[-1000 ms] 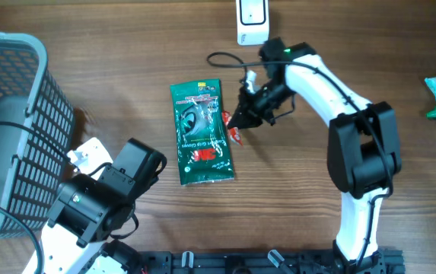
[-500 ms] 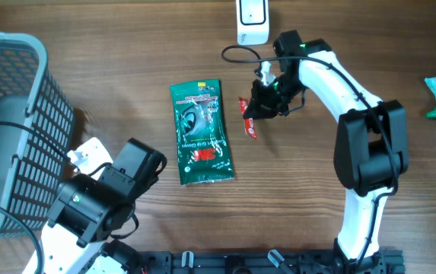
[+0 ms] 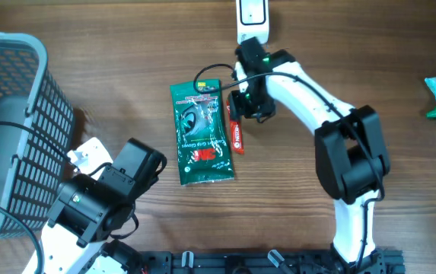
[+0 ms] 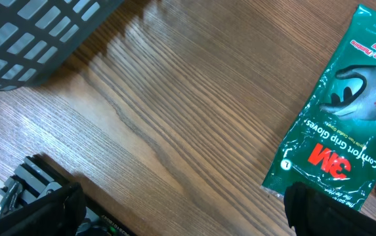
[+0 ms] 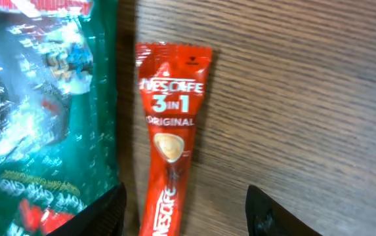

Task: Scan the item barcode
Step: 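Grasp the red Nescafe stick beside the glove packet with right gripper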

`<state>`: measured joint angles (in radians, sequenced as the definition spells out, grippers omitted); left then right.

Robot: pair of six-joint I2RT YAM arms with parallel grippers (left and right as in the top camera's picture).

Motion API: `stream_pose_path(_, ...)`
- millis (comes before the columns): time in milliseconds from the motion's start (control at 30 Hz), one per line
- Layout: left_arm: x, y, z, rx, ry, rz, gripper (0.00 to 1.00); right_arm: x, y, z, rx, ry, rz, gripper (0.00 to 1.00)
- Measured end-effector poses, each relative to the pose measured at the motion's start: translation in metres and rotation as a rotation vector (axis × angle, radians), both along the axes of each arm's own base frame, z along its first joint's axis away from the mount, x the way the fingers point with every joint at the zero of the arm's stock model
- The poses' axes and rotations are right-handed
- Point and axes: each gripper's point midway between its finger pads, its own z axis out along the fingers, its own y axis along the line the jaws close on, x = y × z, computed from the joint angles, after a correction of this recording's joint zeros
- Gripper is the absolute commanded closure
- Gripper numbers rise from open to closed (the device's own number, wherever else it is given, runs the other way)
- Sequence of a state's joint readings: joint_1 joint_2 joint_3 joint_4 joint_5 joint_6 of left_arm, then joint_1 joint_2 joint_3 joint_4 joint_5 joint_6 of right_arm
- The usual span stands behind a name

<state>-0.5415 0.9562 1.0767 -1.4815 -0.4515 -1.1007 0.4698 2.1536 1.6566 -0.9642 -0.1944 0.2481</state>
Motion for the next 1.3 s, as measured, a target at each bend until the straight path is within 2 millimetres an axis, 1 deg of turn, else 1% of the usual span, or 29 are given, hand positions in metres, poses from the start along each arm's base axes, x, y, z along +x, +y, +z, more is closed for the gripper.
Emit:
stream_pose_path(100, 0.000, 0.000, 0.000, 0.000, 0.000, 0.000, 0.00, -0.014, 0.004, -0.012, -0.132, -0.026, -0.038, 0.40)
stream_pose_path(200, 0.000, 0.000, 0.000, 0.000, 0.000, 0.000, 0.00, -0.029, 0.010, -0.025, -0.195, -0.042, -0.054, 0.42)
stream_pose_path(267, 0.000, 0.000, 0.000, 0.000, 0.000, 0.000, 0.00, -0.033, 0.011, -0.030, -0.221, -0.056, -0.071, 0.51)
stream_pose_path(333, 0.000, 0.000, 0.000, 0.000, 0.000, 0.000, 0.00, -0.030, 0.009, -0.031, -0.252, -0.091, -0.119, 0.65)
stream_pose_path(400, 0.000, 0.000, 0.000, -0.001, 0.000, 0.000, 0.00, -0.029, 0.006, -0.031, -0.269, -0.107, -0.155, 0.71)
stream_pose_path(467, 0.000, 0.000, 0.000, 0.000, 0.000, 0.000, 0.00, -0.030, 0.001, -0.031, -0.287, -0.116, -0.173, 0.73)
stream_pose_path(500, 0.000, 0.000, 0.000, 0.000, 0.000, 0.000, 0.00, -0.030, -0.002, -0.031, -0.299, -0.123, -0.185, 0.80)
stream_pose_path(567, 0.000, 0.000, 0.000, 0.000, 0.000, 0.000, 0.00, -0.031, -0.005, -0.031, -0.305, -0.130, -0.190, 0.87)
stream_pose_path(600, 0.000, 0.000, 0.000, 0.000, 0.000, 0.000, 0.00, -0.031, -0.006, -0.031, -0.307, -0.133, -0.200, 0.94)
stream_pose_path(633, 0.000, 0.000, 0.000, 0.000, 0.000, 0.000, 0.00, -0.032, -0.008, -0.032, -0.315, -0.137, -0.200, 0.95)
stream_pose_path(867, 0.000, 0.000, 0.000, 0.000, 0.000, 0.000, 0.00, -0.035, -0.009, -0.030, -0.309, -0.115, -0.178, 0.96)
stream_pose_path(933, 0.000, 0.000, 0.000, 0.000, 0.000, 0.000, 0.00, -0.041, -0.006, -0.029, -0.261, -0.054, -0.137, 0.95)
stream_pose_path(967, 0.000, 0.000, 0.000, 0.000, 0.000, 0.000, 0.00, -0.043, -0.001, -0.027, -0.208, -0.022, -0.107, 0.95)
stream_pose_path(1000, 0.000, 0.000, 0.000, 0.000, 0.000, 0.000, 0.00, -0.047, 0.006, -0.022, -0.137, 0.009, -0.068, 0.95)
stream_pose_path(1033, 0.000, 0.000, 0.000, 0.000, 0.000, 0.000, 0.00, -0.050, 0.017, -0.008, -0.030, 0.037, -0.008, 0.95)
stream_pose_path(1067, 0.000, 0.000, 0.000, 0.000, 0.000, 0.000, 0.00, -0.055, 0.027, 0.011, 0.085, 0.060, 0.038, 0.95)
stream_pose_path(1200, 0.000, 0.000, 0.000, 0.000, 0.000, 0.000, 0.00, -0.067, 0.045, 0.091, 0.428, 0.101, 0.082, 0.96)
stream_pose_path(1233, 0.000, 0.000, 0.000, 0.000, 0.000, 0.000, 0.00, -0.067, 0.047, 0.108, 0.496, 0.104, 0.082, 0.96)
stream_pose_path(1300, 0.000, 0.000, 0.000, 0.000, 0.000, 0.000, 0.00, -0.071, 0.053, 0.130, 0.622, 0.127, 0.103, 0.95)
